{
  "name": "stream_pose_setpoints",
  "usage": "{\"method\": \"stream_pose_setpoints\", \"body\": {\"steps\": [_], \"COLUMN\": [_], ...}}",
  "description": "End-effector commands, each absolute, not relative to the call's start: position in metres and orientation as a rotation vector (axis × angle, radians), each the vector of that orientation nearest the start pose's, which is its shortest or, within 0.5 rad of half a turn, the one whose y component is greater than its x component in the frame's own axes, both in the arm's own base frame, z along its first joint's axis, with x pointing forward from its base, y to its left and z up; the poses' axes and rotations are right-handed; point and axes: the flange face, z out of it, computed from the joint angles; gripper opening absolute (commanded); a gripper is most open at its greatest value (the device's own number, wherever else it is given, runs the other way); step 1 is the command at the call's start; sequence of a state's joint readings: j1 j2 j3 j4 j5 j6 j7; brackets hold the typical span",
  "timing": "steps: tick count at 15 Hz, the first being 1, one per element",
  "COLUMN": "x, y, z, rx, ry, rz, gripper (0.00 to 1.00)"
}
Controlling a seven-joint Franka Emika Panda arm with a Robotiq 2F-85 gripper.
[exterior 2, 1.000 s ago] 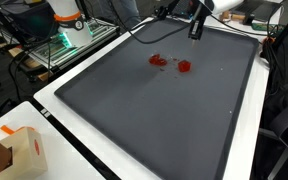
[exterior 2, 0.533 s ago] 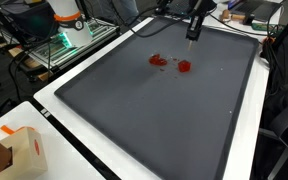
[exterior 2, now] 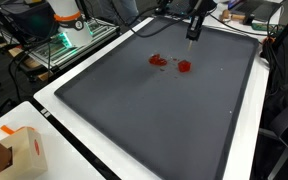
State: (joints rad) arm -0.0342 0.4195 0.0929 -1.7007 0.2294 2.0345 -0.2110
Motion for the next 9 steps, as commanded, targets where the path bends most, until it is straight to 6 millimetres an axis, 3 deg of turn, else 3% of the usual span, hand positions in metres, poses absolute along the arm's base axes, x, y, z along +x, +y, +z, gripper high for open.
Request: {"method": "stream_pose_setpoints", "body": {"steps": [1, 9], "x": [0.656, 0.659], "y": [0.047, 0.062], "z": [0.343, 0.327], "rx": [-2.956, -3.210], "ry": [-0.101, 0.399], "rz": [0.084, 0.058], "gripper": [0.03, 0.03]}}
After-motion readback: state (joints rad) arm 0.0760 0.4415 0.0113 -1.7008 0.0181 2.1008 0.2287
